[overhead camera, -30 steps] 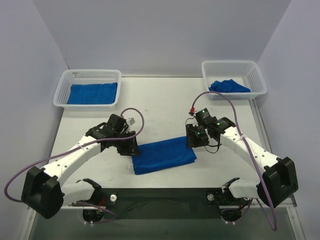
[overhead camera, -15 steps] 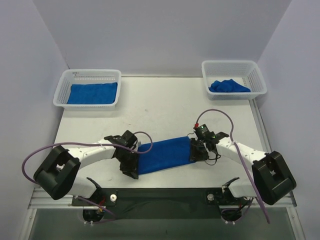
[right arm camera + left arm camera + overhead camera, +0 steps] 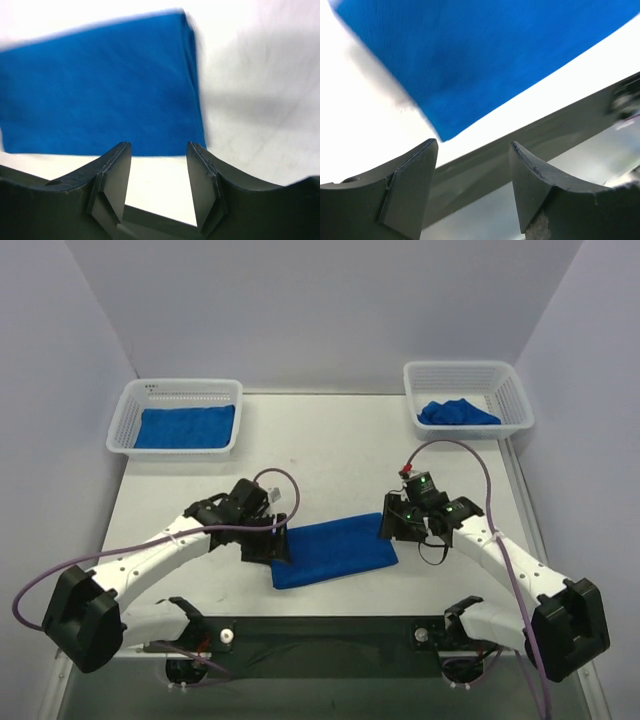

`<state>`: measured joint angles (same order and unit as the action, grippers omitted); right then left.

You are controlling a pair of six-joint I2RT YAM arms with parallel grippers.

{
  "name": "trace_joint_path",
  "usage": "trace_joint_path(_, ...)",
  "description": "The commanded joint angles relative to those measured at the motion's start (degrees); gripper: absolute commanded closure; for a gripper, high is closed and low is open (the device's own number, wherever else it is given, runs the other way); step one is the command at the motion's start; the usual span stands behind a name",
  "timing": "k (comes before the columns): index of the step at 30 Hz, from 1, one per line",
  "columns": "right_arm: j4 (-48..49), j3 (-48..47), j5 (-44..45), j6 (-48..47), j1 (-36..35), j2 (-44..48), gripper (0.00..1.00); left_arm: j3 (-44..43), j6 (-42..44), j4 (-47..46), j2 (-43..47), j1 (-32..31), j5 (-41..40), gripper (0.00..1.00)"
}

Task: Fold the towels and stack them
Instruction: Fold the towel

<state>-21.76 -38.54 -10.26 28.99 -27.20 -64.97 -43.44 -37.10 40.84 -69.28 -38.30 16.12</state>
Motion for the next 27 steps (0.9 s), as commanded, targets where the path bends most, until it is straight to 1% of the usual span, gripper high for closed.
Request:
trace_joint_path(1, -1.27, -6.79, 1.12, -1.83, 1.01, -1.47, 0.52, -6.04, 0.01, -0.58, 1.25, 2.52, -3.81, 0.31)
trace_joint_path(3, 0.83, -9.52, 0.51, -2.53, 1.62, -4.62, 0.52, -7.18, 1.33, -1.98, -1.2, 4.02, -4.08, 0.36)
trace_joint_path(4, 1.8, -10.23, 0.33, -2.54, 1.71, -5.68, 0.54, -7.36, 1.77, -3.82, -2.26, 4.98, -4.08, 0.47)
trace_joint_path(5, 4.33, -10.58, 0.07, -2.63, 1.89, -6.74, 0.6, -7.53, 2.73, -4.79, -4.44, 6.56, -3.9, 0.53)
trace_joint_path(6, 5.75, -11.2, -0.28, -2.63, 2.41, -8.92, 0.64, -7.71, 3.35, -5.85, -5.6, 7.36, -2.95, 0.56)
trace_joint_path(8, 9.95, -11.55, -2.12, -1.57, 3.29, -11.66, 0.7, -8.15, 4.66, -8.57, -9.19, 8.85, -3.11, 0.64)
trace_joint_path(10, 13.65, -11.47, -2.74, -0.44, 4.0, -15.61, 0.73, -8.5, 5.63, -10.51, -11.57, 9.47, -3.72, 0.7)
trace_joint_path(14, 19.28, -9.71, -3.53, 1.76, 5.66, -21.5, 0.76, -7.54, 6.69, -13.41, -17.37, 10.88, -3.99, 0.71)
trace_joint_path(19, 22.97, -7.95, -2.92, 2.56, 8.12, -28.8, 0.76, -6.83, 7.13, -16.75, -22.12, 11.94, -4.6, 0.71)
trace_joint_path(23, 23.08, -8.74, -1.87, 1.6, 11.9, -32.23, 0.76, -8.5, 6.87, -18.16, -26.86, 11.85, -4.35, 0.71)
trace_joint_path(27, 22.02, -12.07, -0.64, -1.29, 14.37, -34.17, 0.76, -12.79, 5.73, -19.66, -29.33, 11.41, -2.76, 0.7)
